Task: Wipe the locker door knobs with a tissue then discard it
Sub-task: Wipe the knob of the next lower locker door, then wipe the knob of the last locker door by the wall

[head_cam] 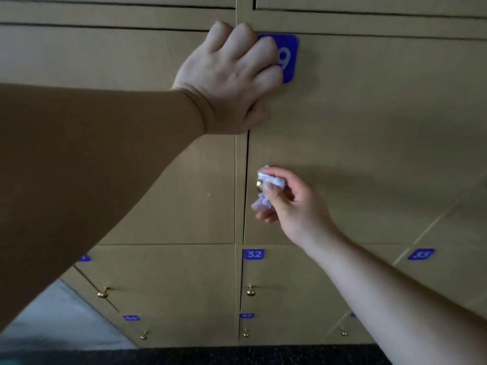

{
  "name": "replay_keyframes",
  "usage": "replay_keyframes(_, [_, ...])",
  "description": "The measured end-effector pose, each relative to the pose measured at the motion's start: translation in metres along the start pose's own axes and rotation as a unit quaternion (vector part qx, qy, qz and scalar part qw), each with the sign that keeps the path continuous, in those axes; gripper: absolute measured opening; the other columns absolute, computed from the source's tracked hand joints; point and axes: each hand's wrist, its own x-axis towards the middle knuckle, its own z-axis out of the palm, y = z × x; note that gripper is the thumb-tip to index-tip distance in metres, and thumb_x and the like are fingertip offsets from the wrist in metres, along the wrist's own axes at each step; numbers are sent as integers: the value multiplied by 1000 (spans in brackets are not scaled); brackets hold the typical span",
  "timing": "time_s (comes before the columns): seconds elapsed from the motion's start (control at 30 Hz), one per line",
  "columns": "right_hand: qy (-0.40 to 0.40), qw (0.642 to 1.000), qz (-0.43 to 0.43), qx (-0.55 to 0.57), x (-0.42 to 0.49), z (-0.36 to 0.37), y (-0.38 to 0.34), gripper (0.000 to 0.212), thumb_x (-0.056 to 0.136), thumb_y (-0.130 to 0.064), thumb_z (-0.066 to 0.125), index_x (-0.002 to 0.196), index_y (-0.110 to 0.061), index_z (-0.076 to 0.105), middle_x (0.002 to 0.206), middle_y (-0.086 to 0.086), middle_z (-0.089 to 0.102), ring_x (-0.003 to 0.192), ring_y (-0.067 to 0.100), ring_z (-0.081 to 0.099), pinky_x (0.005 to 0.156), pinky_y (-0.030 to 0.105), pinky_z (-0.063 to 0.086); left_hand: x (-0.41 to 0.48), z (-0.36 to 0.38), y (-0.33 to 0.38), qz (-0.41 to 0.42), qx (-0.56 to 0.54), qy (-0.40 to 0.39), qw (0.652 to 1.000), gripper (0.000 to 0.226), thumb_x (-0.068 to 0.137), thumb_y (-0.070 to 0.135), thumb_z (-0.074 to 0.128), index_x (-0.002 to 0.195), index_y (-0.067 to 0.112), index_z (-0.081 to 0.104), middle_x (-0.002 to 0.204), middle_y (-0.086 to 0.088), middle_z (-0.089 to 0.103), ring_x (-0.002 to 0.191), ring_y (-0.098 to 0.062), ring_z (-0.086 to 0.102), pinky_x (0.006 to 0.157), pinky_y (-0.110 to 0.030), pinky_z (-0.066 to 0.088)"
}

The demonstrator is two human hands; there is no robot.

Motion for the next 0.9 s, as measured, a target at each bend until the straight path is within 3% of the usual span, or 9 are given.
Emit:
replay_keyframes(0.1, [-37, 998, 9, -42, -11, 6, -13, 26, 99, -10, 52, 117, -28, 55, 71, -2, 70, 52, 16, 65, 55, 26, 50, 0, -9, -2, -19, -50, -39, 998, 27, 84, 31, 42, 101, 12, 50, 107, -11, 60, 93, -31, 34, 75, -45, 30])
replay_keyframes(0.2, [-77, 991, 27, -107, -20, 14, -25, 21, 97, -9, 52, 108, -25, 44, 66, -4, 66, 48, 15, 58, 56, 28, 47, -12, -22, 6, -10, -189, -70, 979, 30, 79, 30, 49, 103, 12, 48, 113, -15, 56, 95, -34, 41, 78, -45, 34])
replay_keyframes(0.3, [-101, 985, 44, -134, -23, 25, -39, 17, 95, -10, 52, 99, -20, 39, 58, -5, 67, 48, 13, 54, 54, 26, 42, -49, -45, 21, -6, -437, -149, 887, 29, 75, 27, 43, 100, 17, 55, 109, -6, 55, 93, -30, 54, 70, -36, 47])
replay_keyframes(0.37, [-113, 980, 58, -156, -21, 33, -48, 9, 94, -14, 54, 98, -16, 46, 60, -6, 69, 53, 14, 61, 53, 27, 46, -75, -58, 27, -36, -524, -248, 814, 31, 77, 23, 46, 106, 22, 58, 105, 8, 52, 91, -15, 50, 67, -23, 33])
replay_keyframes(0.43, [-121, 974, 59, -183, -18, 56, -52, 3, 94, -19, 54, 96, -17, 57, 63, -4, 71, 56, 18, 63, 59, 32, 50, -104, -71, 18, -90, -551, -339, 757, 38, 81, 12, 52, 116, 25, 56, 94, 20, 45, 80, -4, 38, 62, -18, 23])
replay_keyframes(0.53, [-121, 967, 37, -220, -12, 85, -49, 16, 95, -30, 54, 88, -24, 67, 63, -3, 69, 51, 14, 59, 58, 34, 51, -135, -83, 2, -158, -565, -428, 688, 47, 86, 11, 54, 127, 33, 50, 86, 23, 42, 84, -8, 42, 70, -23, 30])
replay_keyframes(0.67, [-133, 963, 19, -233, -7, 129, -48, 24, 98, -38, 51, 89, -29, 71, 51, -10, 59, 45, 1, 51, 46, 12, 37, -182, -90, -20, -222, -605, -455, 615, 38, 85, 34, 59, 122, 35, 52, 110, 12, 59, 94, -16, 60, 83, -36, 51])
replay_keyframes(0.77, [-159, 959, -4, -233, -2, 164, -47, 30, 98, -42, 50, 81, -23, 67, 52, -11, 58, 46, 1, 48, 52, 17, 37, -214, -90, -30, -282, -608, -441, 598, 26, 89, 35, 63, 113, 37, 53, 104, 14, 63, 88, -15, 64, 82, -37, 54])
replay_keyframes(0.9, [-179, 957, -35, -226, 5, 210, -44, 21, 96, -48, 52, 84, -32, 59, 57, -16, 63, 49, 2, 51, 57, 28, 43, -252, -89, -47, -331, -581, -430, 607, 23, 91, 30, 62, 113, 35, 56, 89, 18, 64, 77, -7, 65, 64, -22, 47])
